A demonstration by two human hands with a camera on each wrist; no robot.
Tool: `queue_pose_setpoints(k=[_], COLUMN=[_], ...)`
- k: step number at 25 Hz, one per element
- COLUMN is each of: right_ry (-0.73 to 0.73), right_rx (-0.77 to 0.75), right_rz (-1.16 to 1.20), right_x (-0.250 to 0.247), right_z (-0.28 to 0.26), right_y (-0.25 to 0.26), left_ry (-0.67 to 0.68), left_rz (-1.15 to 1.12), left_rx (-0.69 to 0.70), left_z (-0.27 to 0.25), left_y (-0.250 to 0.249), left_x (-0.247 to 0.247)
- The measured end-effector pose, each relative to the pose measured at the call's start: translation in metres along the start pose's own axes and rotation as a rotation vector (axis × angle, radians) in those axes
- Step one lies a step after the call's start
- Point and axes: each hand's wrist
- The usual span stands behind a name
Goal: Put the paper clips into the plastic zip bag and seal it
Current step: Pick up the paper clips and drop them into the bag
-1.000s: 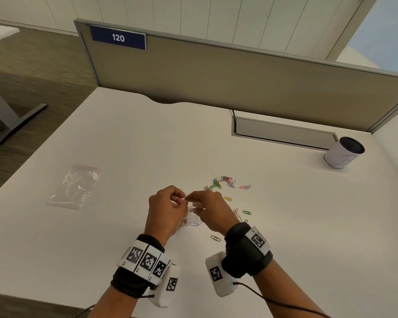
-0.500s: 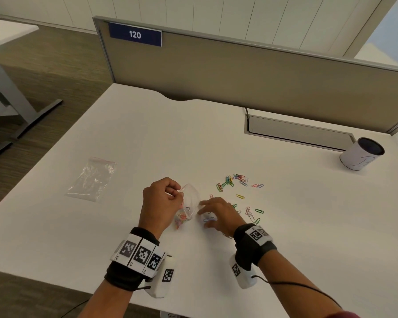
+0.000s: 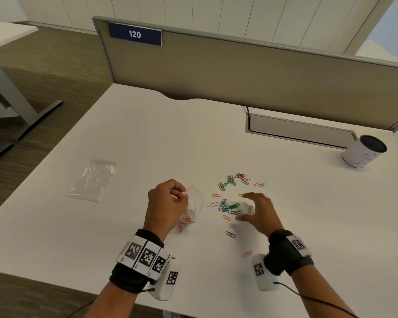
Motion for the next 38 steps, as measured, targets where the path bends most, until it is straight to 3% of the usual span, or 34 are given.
queue_pose_setpoints(k=[4,10,11,14,16,23,31,34,38], right_ry=[0.135,0.019,0.062,0.395,0.504,0.193,0.170,0.062,-0.182], right_rx=[0.219,0.012,-0.056,-0.224,-0.272,-0.365,-0.392,-0.204,0.008], right_rz=[-0.131,0.057,0.052,-0.217,-0.347,-0.268,-0.521,-0.257,0.473], right_x=[0.005,0.022,0.020,0.018,0.020,0.031,0.041,0.029,0.010], right_z=[-0.016,0.020,0.022,0.026,0.027,0.025,0.023,0.026,0.016], right_y=[-0.013,0.007,0.008,0.006,0.002,-0.003,0.008,0.014,0.039], left_ry=[0.017,0.040,0.039,0.046,0.054,0.065,0.021,0.019,0.025], left_rz=[-0.004,0.019,0.026,0.024,0.025,0.027,0.075,0.073,0.079], left_rx=[-0.005,-0.003,-0.002,-0.010,-0.007,-0.013,0.004,-0.010,-0.031], left_z=[0.000,-0.003,-0.004,-0.004,-0.005,-0.005,-0.005,-0.006,-0.005], left_y=[0.000,-0.003,-0.003,-0.002,-0.003,-0.006,-0.007,-0.004,-0.001], left_x=[0.005,0.009,0.010,0.012,0.014,0.019,0.017,0.016,0.014])
Point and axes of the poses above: each hand's wrist, its own z-axis towards the middle knuckle, its own x-axis out of the palm, y = z × x, and after that the axes turned 13 degrees about -x, right-handed
